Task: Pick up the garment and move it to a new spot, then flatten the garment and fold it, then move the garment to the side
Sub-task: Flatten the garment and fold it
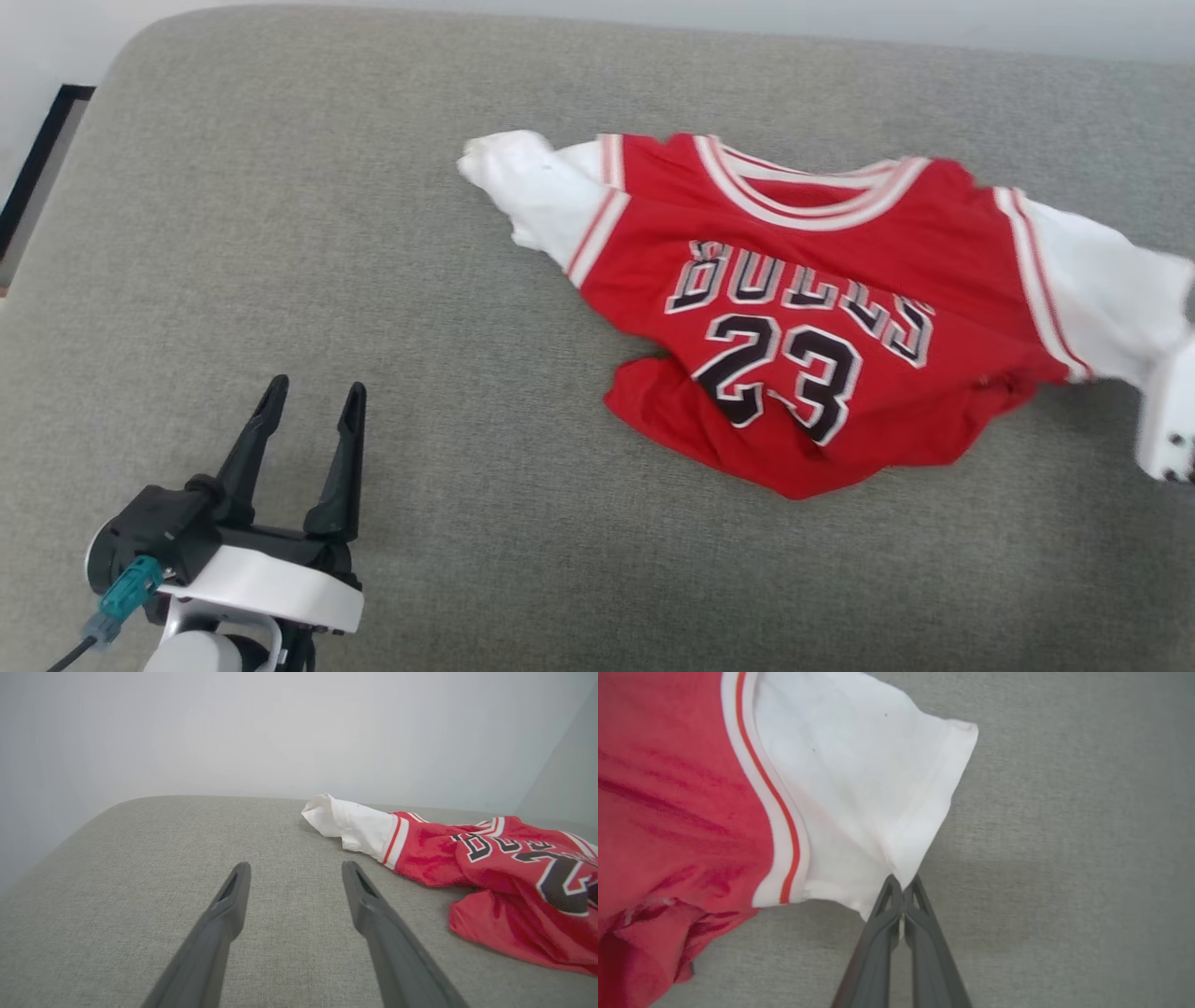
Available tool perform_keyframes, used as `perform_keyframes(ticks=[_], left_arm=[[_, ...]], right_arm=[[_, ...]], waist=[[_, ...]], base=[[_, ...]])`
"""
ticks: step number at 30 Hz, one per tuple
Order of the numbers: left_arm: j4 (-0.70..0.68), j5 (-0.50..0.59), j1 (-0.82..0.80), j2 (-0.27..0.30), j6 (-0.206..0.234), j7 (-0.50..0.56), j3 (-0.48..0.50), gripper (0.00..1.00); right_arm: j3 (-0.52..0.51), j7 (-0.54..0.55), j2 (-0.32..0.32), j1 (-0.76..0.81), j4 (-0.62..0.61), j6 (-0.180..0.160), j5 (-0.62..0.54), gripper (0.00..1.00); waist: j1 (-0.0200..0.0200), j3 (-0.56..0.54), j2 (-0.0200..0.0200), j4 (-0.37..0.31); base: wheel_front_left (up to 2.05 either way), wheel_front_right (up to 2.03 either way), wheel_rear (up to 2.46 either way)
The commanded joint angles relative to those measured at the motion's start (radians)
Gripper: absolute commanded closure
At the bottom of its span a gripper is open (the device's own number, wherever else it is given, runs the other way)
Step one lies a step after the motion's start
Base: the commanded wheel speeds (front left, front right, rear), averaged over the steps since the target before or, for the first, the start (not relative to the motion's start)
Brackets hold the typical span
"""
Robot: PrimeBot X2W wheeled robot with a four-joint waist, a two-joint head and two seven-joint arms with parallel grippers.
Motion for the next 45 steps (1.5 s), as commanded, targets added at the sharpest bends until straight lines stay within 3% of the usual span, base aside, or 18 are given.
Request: perform_keyframes(ticks=[1, 8, 9, 10, 11, 15, 16, 23, 27, 30, 36, 41, 45], left_arm=[[-0.003, 0.002, 0.013, 0.007, 0.001, -0.005, 0.004, 0.0], [-0.003, -0.003, 0.007, 0.037, 0.001, -0.005, -0.017, 0.0], [-0.001, -0.006, 0.0, 0.044, 0.001, -0.005, -0.025, 0.0], [-0.002, -0.007, -0.008, 0.055, 0.001, -0.005, -0.033, 0.0], [-0.003, -0.008, -0.019, 0.068, 0.001, -0.005, -0.045, 0.0], [-0.01, -0.029, -0.08, 0.157, 0.001, -0.005, -0.121, 0.0], [-0.013, -0.046, -0.134, 0.221, 0.001, -0.005, -0.169, 0.0], [0.022, -0.185, -0.392, 0.5, 0.001, -0.003, -0.399, 0.0], [0.059, -0.355, -0.582, 0.639, 0.001, 0.059, -0.574, 0.0], [0.083, -0.511, -0.721, 0.711, 0.001, 0.159, -0.702, 0.0], [0.148, -0.786, -0.942, 0.796, 0.001, 0.406, -0.866, 0.0], [0.2, -0.902, -1.053, 0.833, 0.001, 0.578, -0.968, 0.0], [0.219, -0.931, -1.098, 0.855, 0.001, 0.644, -1.019, 0.0]], right_arm=[[-0.022, 0.003, 0.003, 0.031, -0.037, 0.0, -0.007, 1.0], [-0.076, -0.007, 0.073, 0.121, -0.159, 0.0, -0.006, 1.0], [-0.08, -0.022, 0.087, 0.124, -0.162, 0.0, -0.009, 0.85], [-0.086, -0.042, 0.102, 0.125, -0.166, 0.0, -0.015, 0.51], [-0.092, -0.067, 0.114, 0.126, -0.173, 0.0, -0.02, 0.0], [-0.107, -0.199, 0.155, 0.145, -0.196, 0.0, -0.019, 0.0], [-0.103, -0.287, 0.172, 0.16, -0.223, 0.0, -0.026, 0.0], [-0.009, -0.64, 0.218, 0.234, -0.315, 0.0, -0.037, 0.0], [0.06, -0.789, 0.23, 0.263, -0.322, 0.0, -0.014, 0.0], [0.104, -0.861, 0.231, 0.275, -0.289, 0.0, 0.046, 0.0], [0.163, -0.957, 0.231, 0.264, -0.227, 0.0, 0.118, 0.0], [0.202, -1.006, 0.231, 0.255, -0.18, 0.0, 0.149, 0.0], [0.221, -1.028, 0.231, 0.247, -0.162, 0.0, 0.16, 0.0]], waist=[[0.0, -0.001, -0.0001, -0.007], [0.0, -0.001, -0.0001, -0.037], [0.0, 0.0, -0.0001, -0.04], [0.0, 0.0, -0.0001, -0.045], [0.0, 0.001, -0.0001, -0.049], [0.0, 0.004, -0.0001, -0.074], [0.0, 0.009, -0.0001, -0.093], [0.0, 0.052, -0.0001, -0.204], [0.0, 0.093, -0.0001, -0.285], [0.0, 0.127, -0.0001, -0.341], [0.0, 0.193, -0.0001, -0.434], [0.0, 0.232, -0.0001, -0.487], [0.0, 0.247, -0.0001, -0.509]], base=[[0.0, 0.0, 0.0], [0.0, 0.0, 0.0], [0.0, 0.0, 0.0], [0.0, 0.0, 0.0], [0.0, 0.0, 0.0], [0.0, 0.0, 0.0], [0.0, 0.0, 0.0], [0.0, 0.0, 0.0], [0.0, 0.0, 0.0], [0.0, 0.0, 0.0], [0.0, 0.0, 0.0], [0.0, 0.0, 0.0], [0.0, 0.0, 0.0]])
